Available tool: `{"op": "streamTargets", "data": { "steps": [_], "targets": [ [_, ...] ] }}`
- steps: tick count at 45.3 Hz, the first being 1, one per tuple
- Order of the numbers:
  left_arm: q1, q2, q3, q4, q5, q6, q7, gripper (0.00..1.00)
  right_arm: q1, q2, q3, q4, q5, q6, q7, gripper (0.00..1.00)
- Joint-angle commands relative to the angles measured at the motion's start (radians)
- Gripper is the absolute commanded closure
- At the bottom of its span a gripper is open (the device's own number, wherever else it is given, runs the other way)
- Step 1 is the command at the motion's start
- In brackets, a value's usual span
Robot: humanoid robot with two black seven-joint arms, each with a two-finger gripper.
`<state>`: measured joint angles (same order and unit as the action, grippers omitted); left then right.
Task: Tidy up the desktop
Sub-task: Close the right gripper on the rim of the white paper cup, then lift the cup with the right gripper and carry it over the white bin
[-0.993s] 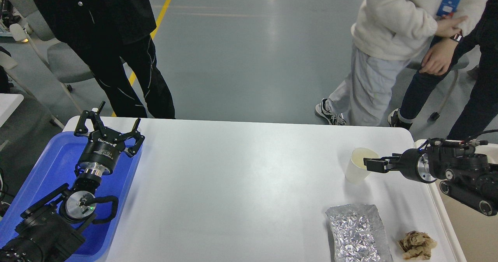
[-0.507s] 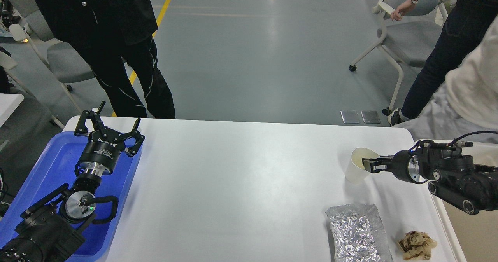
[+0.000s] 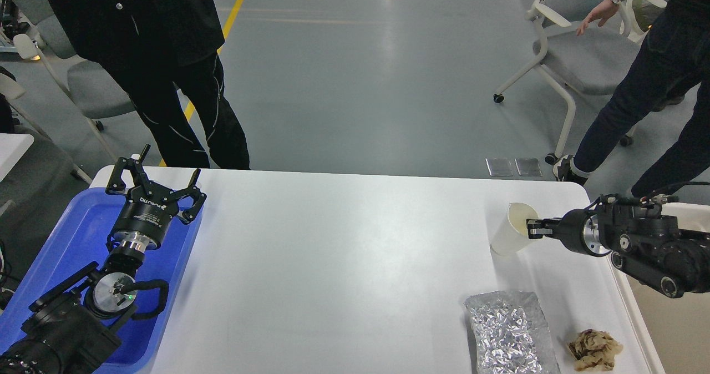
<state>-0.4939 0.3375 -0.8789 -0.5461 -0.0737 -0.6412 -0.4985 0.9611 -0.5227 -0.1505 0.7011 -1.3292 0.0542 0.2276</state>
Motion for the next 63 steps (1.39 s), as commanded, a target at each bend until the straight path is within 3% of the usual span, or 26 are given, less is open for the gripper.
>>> {"op": "streamTargets", "data": {
  "steps": [1, 31, 45, 63],
  "targets": [
    [0.000, 0.000, 0.000, 0.000, 0.000, 0.000, 0.000, 0.00, 0.037, -0.031, 0.000, 0.020, 0.008, 0.033, 0.001, 1.00],
    [0.000, 0.000, 0.000, 0.000, 0.000, 0.000, 0.000, 0.00, 0.432, -0.565, 0.012, 0.704, 0.016, 0.292, -0.001, 1.00],
    [0.000, 0.000, 0.000, 0.000, 0.000, 0.000, 0.000, 0.00, 0.623, -0.660, 0.025, 0.759, 0.025, 0.443, 0.001, 1.00],
    [0.000, 0.000, 0.000, 0.000, 0.000, 0.000, 0.000, 0.00, 0.619, -0.681, 0.029, 0.749, 0.036, 0.441, 0.001, 1.00]
  ]
}}
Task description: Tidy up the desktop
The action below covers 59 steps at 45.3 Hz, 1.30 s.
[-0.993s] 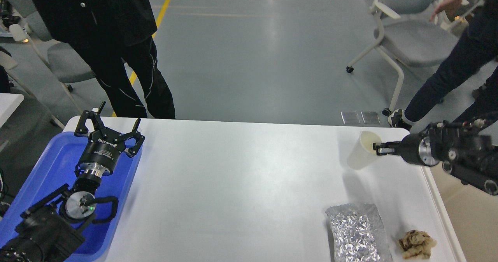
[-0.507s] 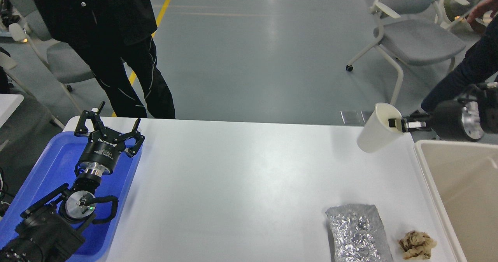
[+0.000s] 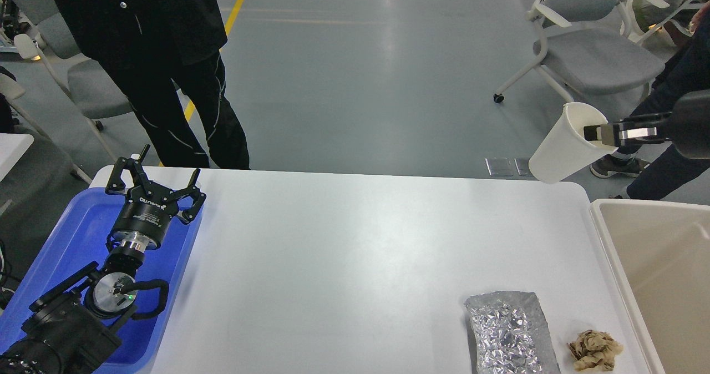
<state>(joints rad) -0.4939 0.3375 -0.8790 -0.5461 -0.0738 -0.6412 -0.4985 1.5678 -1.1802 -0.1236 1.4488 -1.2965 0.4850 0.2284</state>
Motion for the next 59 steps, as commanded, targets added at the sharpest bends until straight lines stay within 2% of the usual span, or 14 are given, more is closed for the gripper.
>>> {"op": "streamTargets", "data": {
  "steps": [1, 8, 21, 27, 30, 34, 44, 53, 59],
  "targets": [
    [0.000, 0.000, 0.000, 0.000, 0.000, 0.000, 0.000, 0.00, 0.009, -0.024, 0.002, 0.001, 0.005, 0.009, 0.000, 1.00],
    [0.000, 0.000, 0.000, 0.000, 0.000, 0.000, 0.000, 0.00, -0.029, -0.064, 0.001, -0.034, 0.026, -0.009, 0.000, 1.00],
    [0.000, 0.000, 0.000, 0.000, -0.001, 0.000, 0.000, 0.00, -0.192, -0.136, -0.002, -0.114, 0.272, -0.158, 0.005, 1.00],
    [0.002, 0.000, 0.000, 0.000, -0.001, 0.000, 0.000, 0.00, -0.296, -0.148, 0.001, -0.194, 0.413, -0.213, 0.022, 1.00],
    [0.000, 0.000, 0.000, 0.000, -0.001, 0.000, 0.000, 0.00, -0.370, -0.136, -0.004, -0.301, 0.543, -0.230, 0.052, 1.00],
    [0.000, 0.000, -0.002, 0.000, -0.001, 0.000, 0.000, 0.00, -0.448, -0.099, 0.001, -0.402, 0.679, -0.229, 0.074, 1.00],
    [0.002, 0.000, -0.002, 0.000, -0.001, 0.000, 0.000, 0.00, -0.612, -0.024, 0.001, -0.583, 0.911, -0.232, 0.085, 1.00],
    [0.002, 0.000, -0.002, 0.000, -0.001, 0.000, 0.000, 0.00, -0.761, 0.102, 0.005, -0.786, 1.102, -0.226, 0.105, 1.00],
    [0.000, 0.000, -0.002, 0.000, -0.001, 0.000, 0.000, 0.00, -0.893, 0.240, 0.064, -0.965, 1.186, -0.221, 0.105, 1.00]
  ]
}}
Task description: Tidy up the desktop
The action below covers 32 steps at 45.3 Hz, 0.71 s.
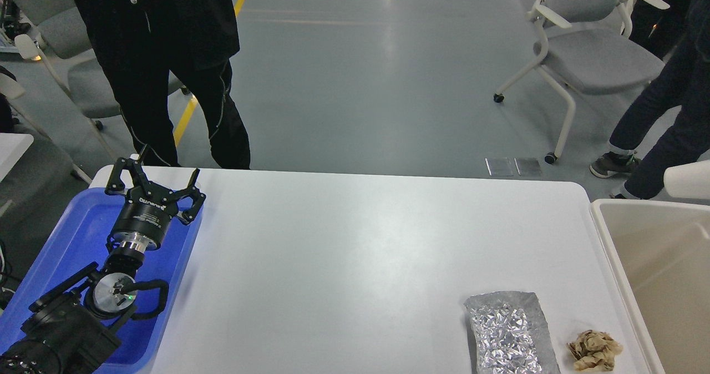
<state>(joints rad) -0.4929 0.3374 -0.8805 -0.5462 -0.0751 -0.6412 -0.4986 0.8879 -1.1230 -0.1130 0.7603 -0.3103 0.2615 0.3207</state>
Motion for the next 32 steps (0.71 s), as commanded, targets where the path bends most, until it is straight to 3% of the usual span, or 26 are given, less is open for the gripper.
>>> {"op": "streamTargets", "data": {
  "steps": [1, 19, 24, 32],
  "targets": [
    [0.000, 0.000, 0.000, 0.000, 0.000, 0.000, 0.000, 0.00, -0.234, 0.199, 0.064, -0.303, 0.207, 0.004, 0.011, 1.00],
    [0.000, 0.000, 0.000, 0.000, 0.000, 0.000, 0.000, 0.00, -0.400, 0.561, 0.216, -0.759, 0.215, -0.005, -0.003, 1.00],
    [0.000, 0.000, 0.000, 0.000, 0.000, 0.000, 0.000, 0.00, -0.414, 0.626, 0.225, -0.823, 0.215, -0.015, -0.003, 1.00],
    [0.000, 0.000, 0.000, 0.000, 0.000, 0.000, 0.000, 0.00, -0.428, 0.681, 0.269, -0.826, 0.215, -0.171, -0.011, 1.00]
  ]
}}
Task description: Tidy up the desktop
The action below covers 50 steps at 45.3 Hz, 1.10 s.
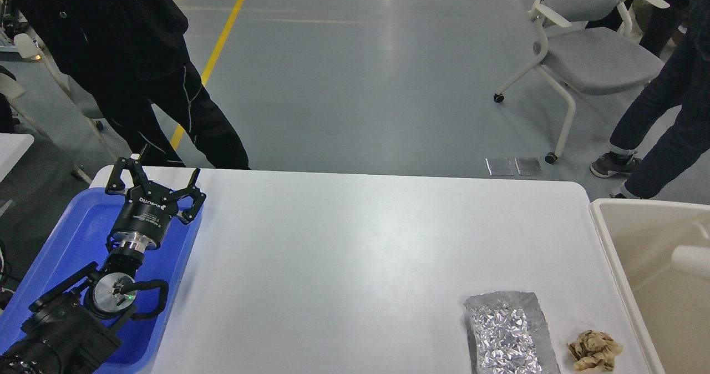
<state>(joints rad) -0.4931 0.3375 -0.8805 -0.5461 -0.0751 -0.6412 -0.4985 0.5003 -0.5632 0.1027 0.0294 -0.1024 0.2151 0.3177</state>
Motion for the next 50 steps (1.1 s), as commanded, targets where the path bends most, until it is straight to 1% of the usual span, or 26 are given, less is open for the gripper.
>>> {"op": "streamTargets", "data": {
  "steps": [1, 6, 30, 31, 34, 37, 40, 42, 43, 47, 50],
  "targets": [
    [-0.001, 0.000, 0.000, 0.000, 0.000, 0.000, 0.000, 0.00, -0.040, 0.127, 0.057, -0.095, 0.007, -0.138, -0.014, 1.00],
    [0.001, 0.000, 0.000, 0.000, 0.000, 0.000, 0.000, 0.00, -0.040, 0.143, 0.064, -0.094, 0.009, -0.181, -0.029, 1.00],
    [-0.001, 0.000, 0.000, 0.000, 0.000, 0.002, 0.000, 0.00, -0.042, 0.152, 0.080, -0.091, 0.010, -0.218, -0.029, 1.00],
    [0.001, 0.000, 0.000, 0.000, 0.000, 0.002, 0.000, 0.00, -0.040, 0.152, 0.080, -0.091, 0.010, -0.220, -0.029, 0.97],
    [0.001, 0.000, 0.000, 0.000, 0.000, 0.002, 0.000, 0.00, -0.040, 0.152, 0.081, -0.089, 0.010, -0.224, -0.029, 0.72],
    [0.001, 0.000, 0.000, 0.000, 0.000, 0.000, 0.000, 0.00, -0.040, 0.152, 0.081, -0.089, 0.010, -0.226, -0.028, 0.52],
    [0.001, 0.000, 0.000, 0.000, -0.002, 0.002, 0.000, 0.00, -0.039, 0.154, 0.083, -0.089, 0.010, -0.226, -0.028, 0.41],
    [-0.001, 0.000, 0.000, 0.000, 0.000, 0.000, 0.000, 0.00, -0.040, 0.155, 0.081, -0.089, 0.010, -0.224, -0.026, 0.28],
    [0.001, 0.000, 0.000, 0.000, 0.000, 0.002, 0.000, 0.00, -0.039, 0.161, 0.081, -0.089, 0.010, -0.224, -0.026, 0.24],
    [-0.001, 0.000, 0.000, 0.000, 0.000, 0.002, 0.000, 0.00, -0.037, 0.172, 0.081, -0.092, 0.010, -0.226, -0.025, 0.22],
    [-0.001, 0.000, 0.000, 0.000, 0.000, 0.000, 0.000, 0.00, -0.037, 0.174, 0.081, -0.092, 0.010, -0.227, -0.025, 0.19]
  ]
}}
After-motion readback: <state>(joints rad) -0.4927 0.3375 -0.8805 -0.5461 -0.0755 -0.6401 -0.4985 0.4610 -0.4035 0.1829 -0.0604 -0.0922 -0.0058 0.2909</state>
